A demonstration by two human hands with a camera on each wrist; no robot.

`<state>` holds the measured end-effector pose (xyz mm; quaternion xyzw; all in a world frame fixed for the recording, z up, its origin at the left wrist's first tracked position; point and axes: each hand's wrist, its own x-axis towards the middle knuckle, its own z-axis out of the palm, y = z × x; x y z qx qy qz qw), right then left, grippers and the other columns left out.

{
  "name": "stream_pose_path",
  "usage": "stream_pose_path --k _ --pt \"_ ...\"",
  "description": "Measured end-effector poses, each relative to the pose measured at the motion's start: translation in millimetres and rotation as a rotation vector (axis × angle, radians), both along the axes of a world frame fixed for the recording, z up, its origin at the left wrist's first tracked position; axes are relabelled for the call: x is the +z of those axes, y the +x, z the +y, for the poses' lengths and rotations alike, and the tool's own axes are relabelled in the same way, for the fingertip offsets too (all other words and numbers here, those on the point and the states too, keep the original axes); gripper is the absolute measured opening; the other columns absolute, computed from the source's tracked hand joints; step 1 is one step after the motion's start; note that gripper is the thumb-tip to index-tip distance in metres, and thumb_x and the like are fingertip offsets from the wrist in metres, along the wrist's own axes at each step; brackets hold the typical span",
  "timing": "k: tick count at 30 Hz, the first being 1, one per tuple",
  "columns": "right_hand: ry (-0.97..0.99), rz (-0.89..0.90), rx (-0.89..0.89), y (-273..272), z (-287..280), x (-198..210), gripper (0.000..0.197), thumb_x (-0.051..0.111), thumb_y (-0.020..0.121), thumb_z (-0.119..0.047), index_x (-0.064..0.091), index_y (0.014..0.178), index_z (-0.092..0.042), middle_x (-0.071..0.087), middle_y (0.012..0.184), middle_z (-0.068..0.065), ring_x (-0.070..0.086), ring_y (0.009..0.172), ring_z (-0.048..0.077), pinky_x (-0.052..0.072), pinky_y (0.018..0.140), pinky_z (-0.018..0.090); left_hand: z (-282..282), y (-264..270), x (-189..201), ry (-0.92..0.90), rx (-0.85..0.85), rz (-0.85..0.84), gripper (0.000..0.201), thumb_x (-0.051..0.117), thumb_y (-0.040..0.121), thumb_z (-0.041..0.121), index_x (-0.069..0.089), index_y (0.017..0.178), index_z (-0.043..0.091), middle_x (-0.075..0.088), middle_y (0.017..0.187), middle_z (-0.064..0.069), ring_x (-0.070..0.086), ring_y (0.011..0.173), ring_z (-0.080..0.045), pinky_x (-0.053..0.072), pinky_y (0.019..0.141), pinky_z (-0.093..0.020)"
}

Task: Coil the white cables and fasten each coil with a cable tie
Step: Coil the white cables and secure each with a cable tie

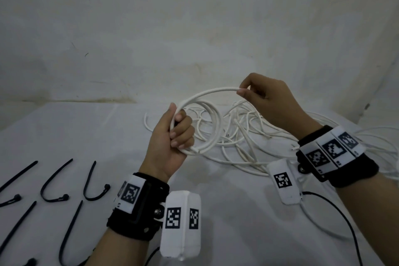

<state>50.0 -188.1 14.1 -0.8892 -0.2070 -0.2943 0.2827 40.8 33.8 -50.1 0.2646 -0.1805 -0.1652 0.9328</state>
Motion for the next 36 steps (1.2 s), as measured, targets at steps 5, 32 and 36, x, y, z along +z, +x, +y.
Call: stream_pose_path --k 5,32,36 --pt "-0.081 0.069 0.003 -0.6 -26.8 -5.2 0.011 0.054 0.094 -0.021 0.044 0.092 -0.019 0.057 0.078 0.006 0.055 0.073 0.023 0.040 0.063 0.017 13.7 10.5 -1.2 -0.113 0.146 0.029 0.053 0.029 0.099 0.036 0.050 0.053 0.019 0.031 0.039 0.007 0.028 0.027 -0.005 0.020 0.032 -0.013" --pt "-0.620 -0.172 0.154 -43.7 -26.9 -17.9 0.022 0.056 0.086 -0.006 0.070 0.100 -0.016 0.060 0.084 -0.003 0.055 0.063 0.015 0.042 0.057 0.026 16.0 10.5 1.9 -0.160 0.257 0.053 0.045 0.027 0.101 0.038 0.043 0.063 0.019 0.030 0.042 0.008 0.028 0.031 -0.004 0.026 0.033 -0.014" --pt "-0.845 -0.241 0.209 -52.5 1.4 -25.8 0.025 0.058 0.077 -0.008 0.069 0.092 -0.025 0.058 0.080 -0.007 0.055 0.071 0.016 0.030 0.070 0.031 12.7 8.9 2.3 -0.092 0.283 0.059 0.042 0.027 0.102 0.038 0.038 0.066 0.019 0.029 0.043 0.009 0.026 0.031 -0.004 0.025 0.033 -0.014"
